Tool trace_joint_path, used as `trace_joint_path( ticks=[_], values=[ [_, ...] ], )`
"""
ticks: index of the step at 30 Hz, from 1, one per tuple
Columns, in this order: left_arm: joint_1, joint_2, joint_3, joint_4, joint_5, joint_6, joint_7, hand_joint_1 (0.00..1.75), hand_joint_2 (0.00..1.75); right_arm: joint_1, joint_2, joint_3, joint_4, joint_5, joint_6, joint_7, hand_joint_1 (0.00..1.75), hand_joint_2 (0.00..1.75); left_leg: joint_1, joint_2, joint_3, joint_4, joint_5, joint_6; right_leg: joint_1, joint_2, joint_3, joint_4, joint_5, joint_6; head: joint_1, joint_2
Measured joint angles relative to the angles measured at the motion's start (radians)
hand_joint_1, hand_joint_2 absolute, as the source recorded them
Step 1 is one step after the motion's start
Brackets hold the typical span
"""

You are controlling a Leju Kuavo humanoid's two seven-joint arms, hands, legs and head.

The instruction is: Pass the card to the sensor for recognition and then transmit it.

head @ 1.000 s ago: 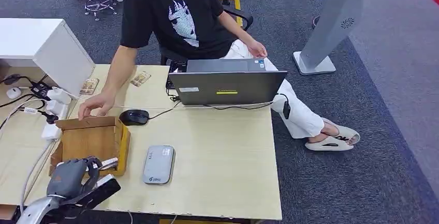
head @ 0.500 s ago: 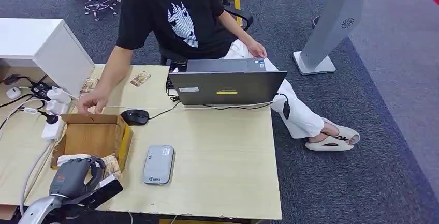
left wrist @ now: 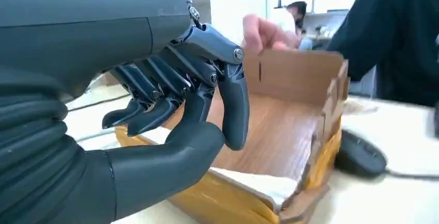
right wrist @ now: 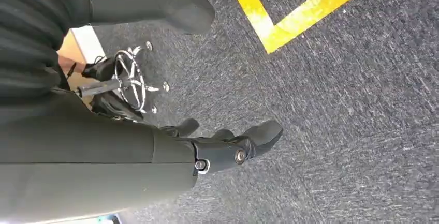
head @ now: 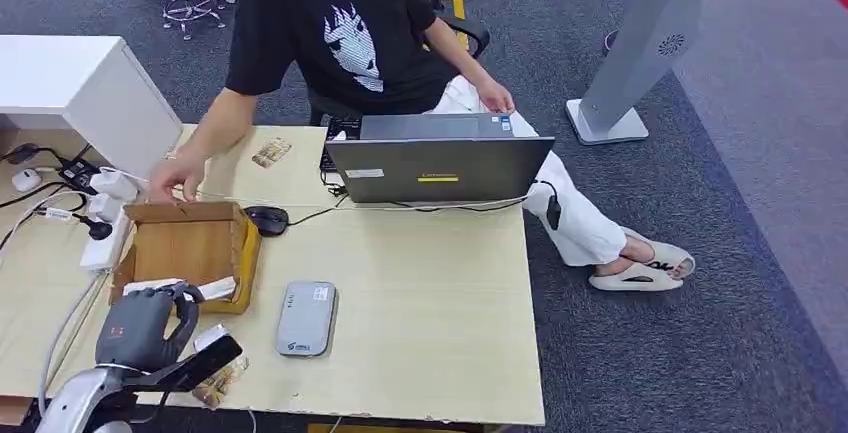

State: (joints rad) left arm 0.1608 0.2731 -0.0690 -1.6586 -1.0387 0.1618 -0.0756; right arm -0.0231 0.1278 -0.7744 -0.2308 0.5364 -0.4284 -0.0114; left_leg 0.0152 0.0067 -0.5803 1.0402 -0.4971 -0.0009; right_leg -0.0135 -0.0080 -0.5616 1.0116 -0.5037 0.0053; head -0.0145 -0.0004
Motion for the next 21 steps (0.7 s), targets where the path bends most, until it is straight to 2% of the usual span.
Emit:
trace_joint_path(
  ticks=[3,16,18,19,20,21],
  values=[
    [-0.002,-0.019,0.0,-0.029,0.003,0.027,-0.014,1.75,1.75,0.0,0.0,-0.009,0.0,0.009,-0.001,-0.002,0.0,1.75,0.0,0.0,0.0,0.0,0.0,0.0,0.0,0.0,0.0,0.0,0.0,0.0,0.0,0.0],
    [-0.004,-0.052,0.0,-0.07,0.005,0.038,-0.018,1.75,1.75,0.0,0.0,-0.025,0.0,0.016,-0.001,-0.003,0.0,1.75,0.0,0.0,0.0,0.0,0.0,0.0,0.0,0.0,0.0,0.0,0.0,0.0,0.0,0.0],
    [-0.004,-0.056,0.0,-0.072,0.005,0.038,-0.018,1.48,1.75,0.0,0.0,-0.025,0.0,0.016,-0.001,-0.005,0.0,1.75,0.0,0.0,0.0,0.0,0.0,0.0,0.0,0.0,0.0,0.0,0.0,0.0,0.0,0.0],
    [-0.004,-0.058,0.0,-0.073,0.004,0.039,-0.018,1.12,1.75,0.0,0.0,-0.025,0.0,0.016,-0.001,-0.007,0.0,1.75,0.0,0.0,0.0,0.0,0.0,0.0,0.0,0.0,0.0,0.0,0.0,0.0,0.0,0.0],
    [-0.004,-0.059,0.0,-0.073,0.001,0.042,-0.018,0.44,1.75,0.0,0.0,-0.026,0.0,0.016,-0.001,-0.007,0.0,1.75,0.0,0.0,0.0,0.0,0.0,0.0,0.0,0.0,0.0,0.0,0.0,0.0,0.0,0.0],
    [-0.003,-0.061,0.0,-0.073,-0.002,0.048,-0.018,0.0,1.75,0.0,0.0,-0.026,0.0,0.017,-0.001,-0.007,0.0,1.75,0.0,0.0,0.0,0.0,0.0,0.0,0.0,0.0,0.0,0.0,0.0,0.0,0.0,0.0]
  ],
)
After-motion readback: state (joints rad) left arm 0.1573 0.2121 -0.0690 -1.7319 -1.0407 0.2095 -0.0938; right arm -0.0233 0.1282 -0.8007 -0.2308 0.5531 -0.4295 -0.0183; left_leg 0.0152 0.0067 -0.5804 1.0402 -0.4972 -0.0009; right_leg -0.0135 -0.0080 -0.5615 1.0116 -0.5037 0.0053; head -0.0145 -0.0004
